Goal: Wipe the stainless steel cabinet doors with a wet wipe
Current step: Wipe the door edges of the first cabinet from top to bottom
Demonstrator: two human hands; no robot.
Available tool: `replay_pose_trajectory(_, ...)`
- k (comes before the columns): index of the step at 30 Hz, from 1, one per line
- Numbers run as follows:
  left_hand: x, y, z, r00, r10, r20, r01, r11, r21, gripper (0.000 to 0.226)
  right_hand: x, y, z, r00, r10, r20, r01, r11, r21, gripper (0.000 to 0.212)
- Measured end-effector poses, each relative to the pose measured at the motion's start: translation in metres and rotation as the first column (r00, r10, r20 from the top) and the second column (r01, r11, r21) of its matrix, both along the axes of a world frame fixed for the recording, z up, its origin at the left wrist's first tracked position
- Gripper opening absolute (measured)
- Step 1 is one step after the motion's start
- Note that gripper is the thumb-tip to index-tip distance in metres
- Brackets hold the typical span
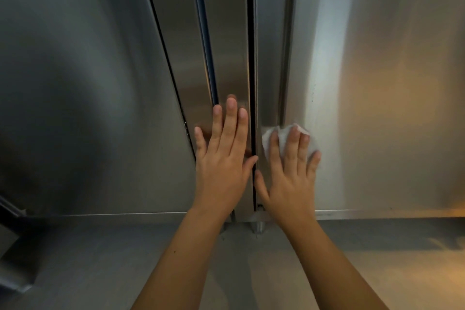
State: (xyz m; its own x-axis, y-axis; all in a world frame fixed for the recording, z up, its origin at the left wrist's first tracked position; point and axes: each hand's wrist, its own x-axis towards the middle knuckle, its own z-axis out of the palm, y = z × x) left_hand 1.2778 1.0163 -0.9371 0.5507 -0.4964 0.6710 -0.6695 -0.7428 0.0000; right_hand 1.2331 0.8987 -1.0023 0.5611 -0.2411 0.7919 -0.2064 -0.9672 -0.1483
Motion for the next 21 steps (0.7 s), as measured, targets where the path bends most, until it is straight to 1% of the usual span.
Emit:
replay_pose_trajectory(2, 0.000, 0.000, 0.001, 0.999, -0.017, -0.030, 0.017, 1.000, 0.001, 0.099, -0.008, -0.002, -0.022, 0.998, -0.002, -0.061, 0.001, 1.000, -0.022, 0.091)
replay_pose_trajectory(4, -0.001, -0.001, 0.003, 0.998, -0.027, -0.053, 0.028, 1.000, 0.010, 0.099, -0.017, 0.000, -0.046, 0.991, 0.000, -0.130, 0.001, 1.000, 0.001, 0.102)
replay_pose_trajectory(5, -0.001, -0.001, 0.003, 0.998, -0.026, -0.061, 0.027, 0.999, 0.018, 0.099, -0.020, 0.002, -0.056, 0.989, -0.002, -0.149, 0.005, 1.000, 0.021, 0.104)
replay_pose_trajectory(7, -0.002, -0.002, 0.004, 0.998, -0.019, -0.056, 0.020, 1.000, 0.020, 0.099, -0.023, 0.005, -0.067, 0.988, -0.006, -0.156, 0.011, 1.000, 0.029, 0.098)
replay_pose_trajectory(9, -0.004, -0.003, 0.004, 0.999, -0.036, -0.033, 0.035, 0.999, -0.032, 0.098, -0.022, 0.006, -0.069, 0.986, -0.006, -0.166, 0.012, 0.999, 0.030, 0.093)
replay_pose_trajectory(11, -0.005, -0.003, 0.004, 0.998, -0.065, -0.002, 0.064, 0.994, -0.087, 0.097, -0.021, 0.006, -0.063, 0.991, 0.008, -0.137, -0.001, 0.999, 0.047, 0.083)
replay_pose_trajectory(13, -0.004, -0.003, 0.002, 0.997, -0.073, 0.013, 0.074, 0.993, -0.097, 0.095, -0.018, 0.005, -0.049, 0.996, 0.042, -0.085, -0.035, 0.996, 0.078, 0.070)
replay_pose_trajectory(14, -0.004, -0.003, 0.002, 0.997, -0.075, 0.012, 0.076, 0.992, -0.099, 0.094, -0.014, 0.003, -0.038, 0.997, 0.053, -0.061, -0.048, 0.995, 0.085, 0.068)
replay_pose_trajectory(18, -0.004, -0.005, 0.002, 0.997, -0.074, 0.001, 0.074, 0.990, -0.123, 0.097, 0.000, 0.000, 0.001, 0.998, 0.040, 0.046, -0.043, 0.996, 0.079, 0.070)
replay_pose_trajectory(21, -0.005, -0.005, 0.002, 0.996, -0.087, -0.021, 0.084, 0.988, -0.126, 0.092, -0.004, 0.001, -0.007, 1.000, 0.003, 0.028, -0.004, 0.999, 0.042, 0.076)
